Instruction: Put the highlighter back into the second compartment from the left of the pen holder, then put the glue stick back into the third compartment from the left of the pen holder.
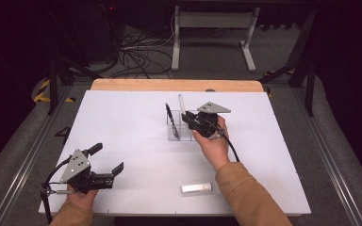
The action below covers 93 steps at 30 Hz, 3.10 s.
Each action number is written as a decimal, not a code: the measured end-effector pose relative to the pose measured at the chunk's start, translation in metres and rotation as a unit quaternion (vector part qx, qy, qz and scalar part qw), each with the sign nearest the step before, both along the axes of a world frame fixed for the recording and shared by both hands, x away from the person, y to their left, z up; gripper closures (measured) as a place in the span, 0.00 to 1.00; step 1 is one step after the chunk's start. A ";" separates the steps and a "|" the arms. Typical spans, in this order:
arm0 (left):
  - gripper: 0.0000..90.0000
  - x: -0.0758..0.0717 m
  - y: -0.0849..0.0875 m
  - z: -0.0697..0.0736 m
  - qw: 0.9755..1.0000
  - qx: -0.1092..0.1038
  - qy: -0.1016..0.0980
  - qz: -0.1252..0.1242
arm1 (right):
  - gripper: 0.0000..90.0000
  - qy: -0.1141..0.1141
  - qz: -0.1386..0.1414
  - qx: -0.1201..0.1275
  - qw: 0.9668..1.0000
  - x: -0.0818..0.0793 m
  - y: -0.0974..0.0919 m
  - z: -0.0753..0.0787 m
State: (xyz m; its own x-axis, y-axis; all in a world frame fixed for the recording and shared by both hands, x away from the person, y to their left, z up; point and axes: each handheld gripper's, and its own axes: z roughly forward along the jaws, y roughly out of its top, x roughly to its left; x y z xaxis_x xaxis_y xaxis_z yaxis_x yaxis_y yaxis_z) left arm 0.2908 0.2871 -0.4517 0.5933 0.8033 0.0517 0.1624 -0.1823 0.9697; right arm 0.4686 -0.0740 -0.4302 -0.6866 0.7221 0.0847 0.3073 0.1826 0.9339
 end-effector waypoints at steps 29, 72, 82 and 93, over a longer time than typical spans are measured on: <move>0.02 0.006 -0.007 0.000 1.000 0.005 0.002 -0.010 | 0.39 -0.097 0.058 -0.024 0.993 -0.063 -0.038 0.052; 0.02 0.021 -0.101 0.052 0.982 0.063 0.063 -0.168 | 0.14 -0.053 0.023 -0.019 0.998 -0.112 -0.167 -0.023; 0.02 0.027 -0.130 0.056 0.974 0.088 0.079 -0.192 | 0.16 -0.054 0.018 -0.013 0.998 -0.110 -0.174 -0.029; 0.03 0.032 -0.143 0.057 0.961 0.066 0.134 -0.232 | 0.19 -0.056 0.015 -0.004 0.998 -0.111 -0.177 -0.027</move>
